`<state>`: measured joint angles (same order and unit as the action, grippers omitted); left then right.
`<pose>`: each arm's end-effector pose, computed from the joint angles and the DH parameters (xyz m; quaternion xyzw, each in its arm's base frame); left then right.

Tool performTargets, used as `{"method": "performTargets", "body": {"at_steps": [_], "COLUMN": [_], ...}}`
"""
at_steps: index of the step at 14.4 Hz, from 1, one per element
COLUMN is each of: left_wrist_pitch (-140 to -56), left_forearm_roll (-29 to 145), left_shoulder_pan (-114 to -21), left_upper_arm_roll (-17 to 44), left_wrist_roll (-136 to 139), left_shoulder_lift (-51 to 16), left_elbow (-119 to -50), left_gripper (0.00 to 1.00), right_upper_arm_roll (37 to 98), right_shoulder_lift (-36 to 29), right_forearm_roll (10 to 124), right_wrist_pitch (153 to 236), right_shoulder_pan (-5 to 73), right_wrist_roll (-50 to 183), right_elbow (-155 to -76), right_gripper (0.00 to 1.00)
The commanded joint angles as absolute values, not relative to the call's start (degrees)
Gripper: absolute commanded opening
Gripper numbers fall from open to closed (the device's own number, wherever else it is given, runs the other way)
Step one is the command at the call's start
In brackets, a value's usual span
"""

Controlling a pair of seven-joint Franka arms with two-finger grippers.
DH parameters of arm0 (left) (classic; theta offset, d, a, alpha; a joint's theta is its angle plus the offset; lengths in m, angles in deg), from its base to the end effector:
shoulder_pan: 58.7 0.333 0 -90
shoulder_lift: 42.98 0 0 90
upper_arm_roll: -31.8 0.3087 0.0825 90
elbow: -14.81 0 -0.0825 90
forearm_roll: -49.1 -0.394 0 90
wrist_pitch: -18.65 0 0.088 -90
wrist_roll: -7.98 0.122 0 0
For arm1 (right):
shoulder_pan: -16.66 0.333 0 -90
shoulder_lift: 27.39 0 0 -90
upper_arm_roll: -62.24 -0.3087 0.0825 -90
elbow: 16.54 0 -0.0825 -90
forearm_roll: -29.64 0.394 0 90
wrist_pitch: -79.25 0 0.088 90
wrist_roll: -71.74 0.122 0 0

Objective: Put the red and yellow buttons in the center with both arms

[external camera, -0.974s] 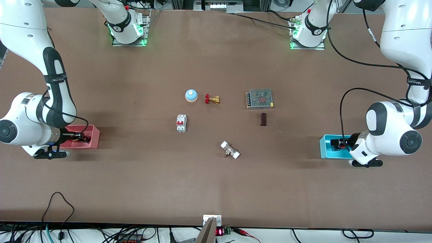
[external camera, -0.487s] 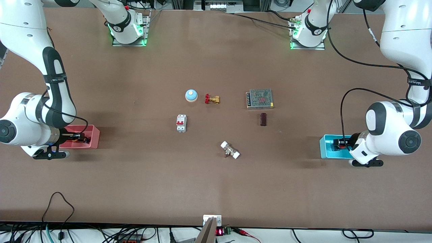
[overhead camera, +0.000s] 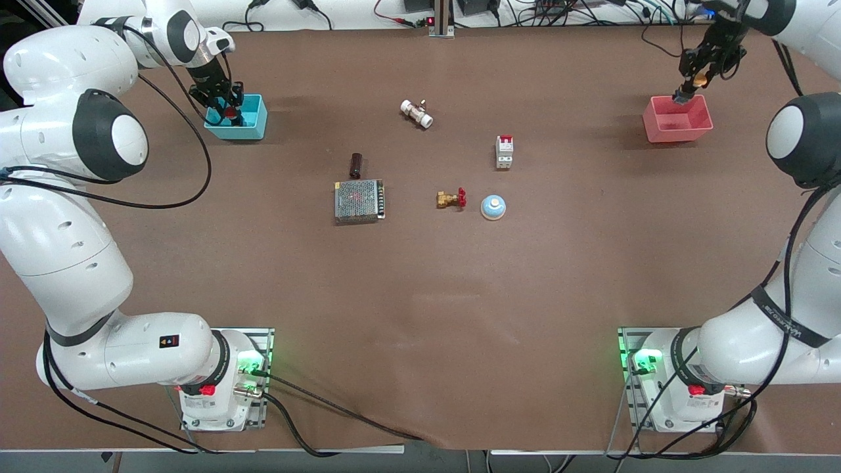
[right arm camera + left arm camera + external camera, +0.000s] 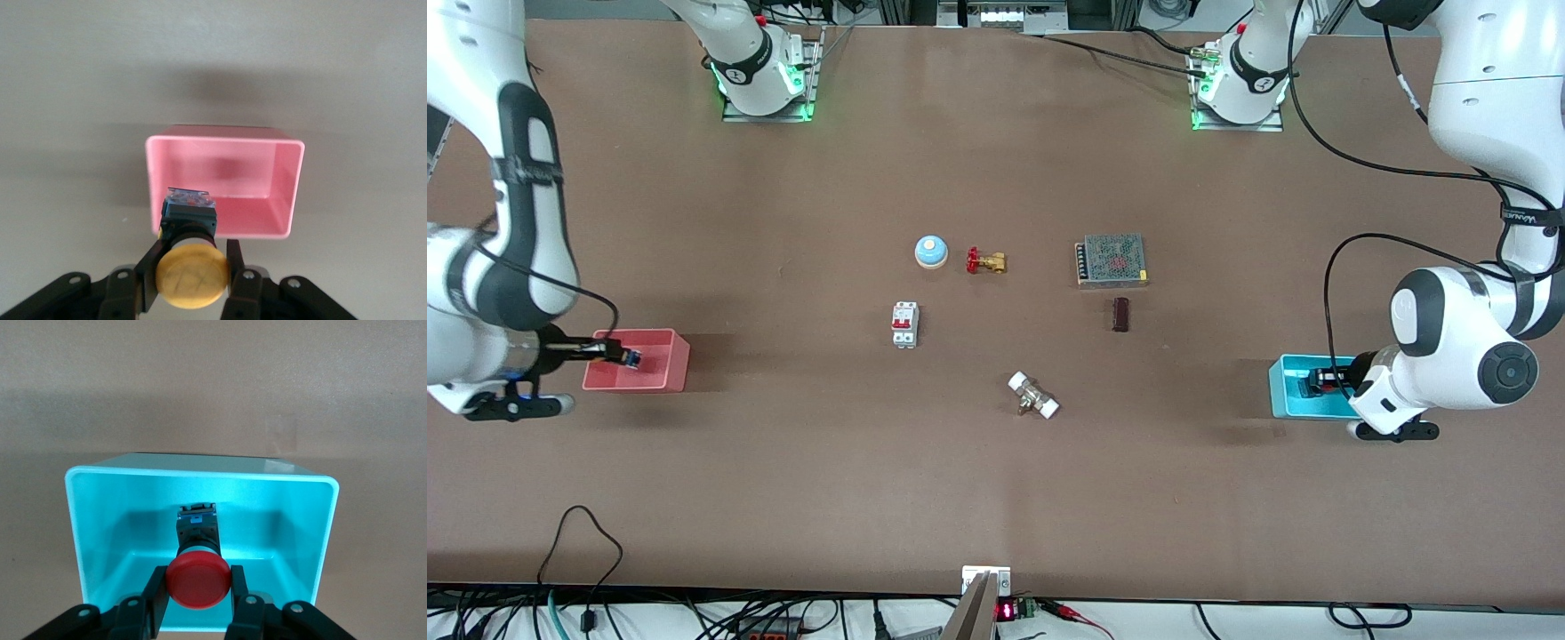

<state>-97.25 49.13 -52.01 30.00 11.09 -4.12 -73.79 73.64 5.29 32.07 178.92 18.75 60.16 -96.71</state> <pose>0.6800 0.0605 0.2105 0.9947 0.0181 -0.0996 0.0174 0.6838 -0.0854 0.3383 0.9931 0.0233 -0.1137 0.0141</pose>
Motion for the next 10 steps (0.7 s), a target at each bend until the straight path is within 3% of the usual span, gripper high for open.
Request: {"method": "performTargets", "body": {"at_steps": [1, 10], "left_wrist_pitch": [-97.4, -88.8], "left_forearm_roll": [48.0, 48.0], "left_shoulder_pan": [-52.3, -53.7], "left_upper_arm_roll": [30.3, 29.8], "left_wrist_roll": [10.5, 7.9], "left_shoulder_lift": [-4.7, -14.2], "left_elbow": [-73.5, -72.9], "left_gripper": [0.29, 0.27], "right_upper_arm_roll": [73.3, 73.2], "right_shoulder_lift": [2.9, 9.0], "right_forearm_roll": [32.8, 33.2], "right_wrist_pitch": [177.0, 187.2], "right_shoulder_pan": [23.8, 36.3], "right_wrist_roll": [68.2, 78.1], "right_elbow": [-96.6, -99.2], "right_gripper": [0.25, 0.25]}}
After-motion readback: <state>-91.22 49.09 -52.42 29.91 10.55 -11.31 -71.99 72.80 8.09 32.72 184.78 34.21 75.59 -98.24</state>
